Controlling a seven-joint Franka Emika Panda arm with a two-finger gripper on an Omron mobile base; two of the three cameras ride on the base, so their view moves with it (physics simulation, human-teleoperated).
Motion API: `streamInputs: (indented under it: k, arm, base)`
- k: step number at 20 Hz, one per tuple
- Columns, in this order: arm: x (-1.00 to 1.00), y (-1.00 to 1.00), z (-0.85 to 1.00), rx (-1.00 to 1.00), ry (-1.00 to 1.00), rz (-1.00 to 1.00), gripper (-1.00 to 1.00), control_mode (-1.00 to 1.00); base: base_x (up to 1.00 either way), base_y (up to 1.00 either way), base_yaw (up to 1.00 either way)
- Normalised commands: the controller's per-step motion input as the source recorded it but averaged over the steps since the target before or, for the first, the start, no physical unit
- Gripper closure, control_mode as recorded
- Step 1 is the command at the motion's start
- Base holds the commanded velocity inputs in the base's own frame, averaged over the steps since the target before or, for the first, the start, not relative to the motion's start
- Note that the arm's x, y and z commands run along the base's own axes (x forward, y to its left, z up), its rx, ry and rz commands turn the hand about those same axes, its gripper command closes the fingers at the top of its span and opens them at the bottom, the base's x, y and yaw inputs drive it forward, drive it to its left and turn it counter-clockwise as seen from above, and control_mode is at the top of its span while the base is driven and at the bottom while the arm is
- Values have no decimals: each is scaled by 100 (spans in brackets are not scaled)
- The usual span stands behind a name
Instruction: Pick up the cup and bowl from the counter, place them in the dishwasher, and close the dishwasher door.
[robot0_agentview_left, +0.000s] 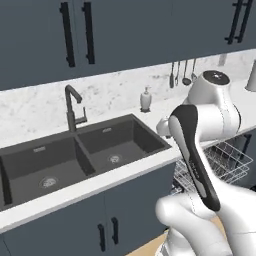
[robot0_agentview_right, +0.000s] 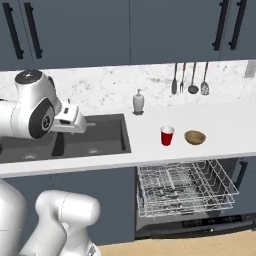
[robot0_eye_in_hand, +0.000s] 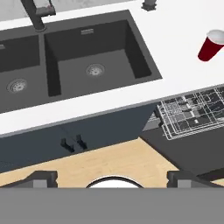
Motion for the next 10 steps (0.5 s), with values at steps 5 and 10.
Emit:
streamInputs:
  k: [5, 10]
  arm:
    - [0, 0, 0, 0, 0, 0, -100, 100]
    - [0, 0, 0, 0, 0, 0, -100, 100]
  base:
    - [34, 4, -55]
    - [50, 12, -51]
